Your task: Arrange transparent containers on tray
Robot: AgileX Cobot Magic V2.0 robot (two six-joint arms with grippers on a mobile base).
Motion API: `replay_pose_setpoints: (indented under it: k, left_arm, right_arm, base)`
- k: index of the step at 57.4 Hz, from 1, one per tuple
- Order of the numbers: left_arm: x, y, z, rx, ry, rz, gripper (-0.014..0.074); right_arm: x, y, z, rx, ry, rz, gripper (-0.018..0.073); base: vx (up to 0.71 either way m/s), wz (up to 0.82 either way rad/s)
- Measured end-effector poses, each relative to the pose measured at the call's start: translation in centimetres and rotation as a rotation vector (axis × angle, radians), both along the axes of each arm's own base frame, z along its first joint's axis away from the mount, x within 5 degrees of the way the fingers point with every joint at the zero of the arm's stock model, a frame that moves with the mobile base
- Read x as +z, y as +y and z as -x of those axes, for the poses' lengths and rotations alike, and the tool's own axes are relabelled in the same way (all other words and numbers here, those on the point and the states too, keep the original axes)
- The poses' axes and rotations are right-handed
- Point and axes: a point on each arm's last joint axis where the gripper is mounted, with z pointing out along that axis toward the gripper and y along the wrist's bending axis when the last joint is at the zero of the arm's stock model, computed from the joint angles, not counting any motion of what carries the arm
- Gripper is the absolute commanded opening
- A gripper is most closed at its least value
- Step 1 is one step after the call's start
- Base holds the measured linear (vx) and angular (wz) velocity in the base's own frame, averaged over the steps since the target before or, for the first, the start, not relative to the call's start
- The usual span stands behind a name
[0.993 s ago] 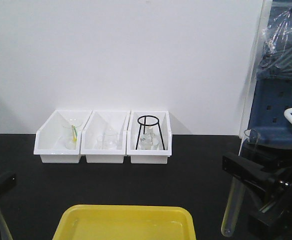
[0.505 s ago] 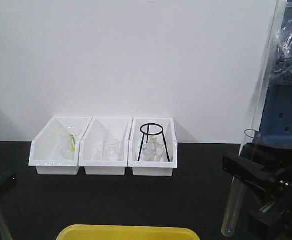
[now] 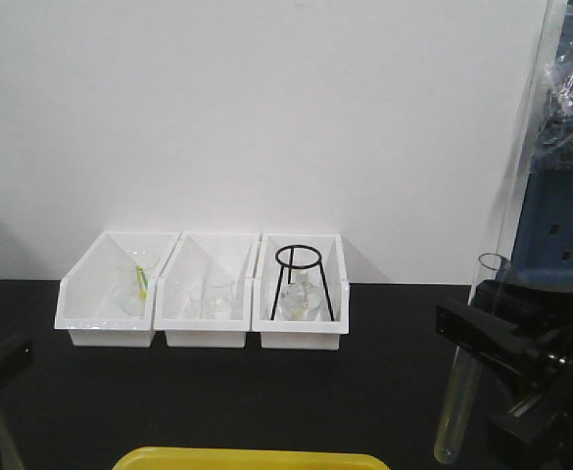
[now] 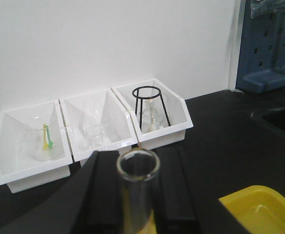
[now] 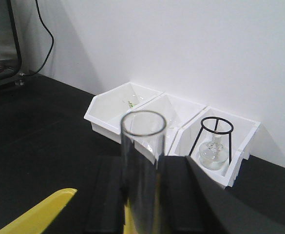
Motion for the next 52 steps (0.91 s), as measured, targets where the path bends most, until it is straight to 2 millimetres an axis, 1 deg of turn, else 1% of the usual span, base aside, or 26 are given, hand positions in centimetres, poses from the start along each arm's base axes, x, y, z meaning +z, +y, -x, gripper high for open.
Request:
replay_pose_setpoints:
  k: [27,33,38,43,47,52]
  left_arm:
    - [0.0,0.0,0.0,0.0,0.0,0.0,0.0083]
    - [-0.2,-0.1,-0.3,0.0,0.009,-0.006,0.0083]
    - [-0.8,-0.4,-1.0,0.0,0.045,-0.019,0.0086]
    - [-1.6,-0.9,-2.3,0.002,0.119,-0.038,0.009]
    - [-2.4,-1.4,-3.6,0.007,0.213,-0.054,0.0092]
    - [-2.8,-2.1,-5.2,0.013,0.305,-0.054,0.0093]
  right_arm:
    - [0.0,0.0,0.0,0.0,0.0,-0.001,0.0102]
    - [-0.1,0.1,-0.1,-0.002,0.019,-0.027,0.0102]
    - [-0.5,0.4,-0.9,-0.015,0.073,-0.08,0.0104]
    - [-1.4,1.0,-2.1,-0.027,0.147,-0.121,0.0104]
    - [-2.9,1.8,-3.6,-0.034,0.22,-0.106,0.0104]
    - [-5.0,2.7,-5.3,-0.038,0.318,-0.085,0.0104]
  base:
    - [0.0,0.0]
    - [0.0,0.0]
    - [0.0,0.0]
    - [0.0,0.0]
    - [0.0,0.0]
    - [0.0,0.0]
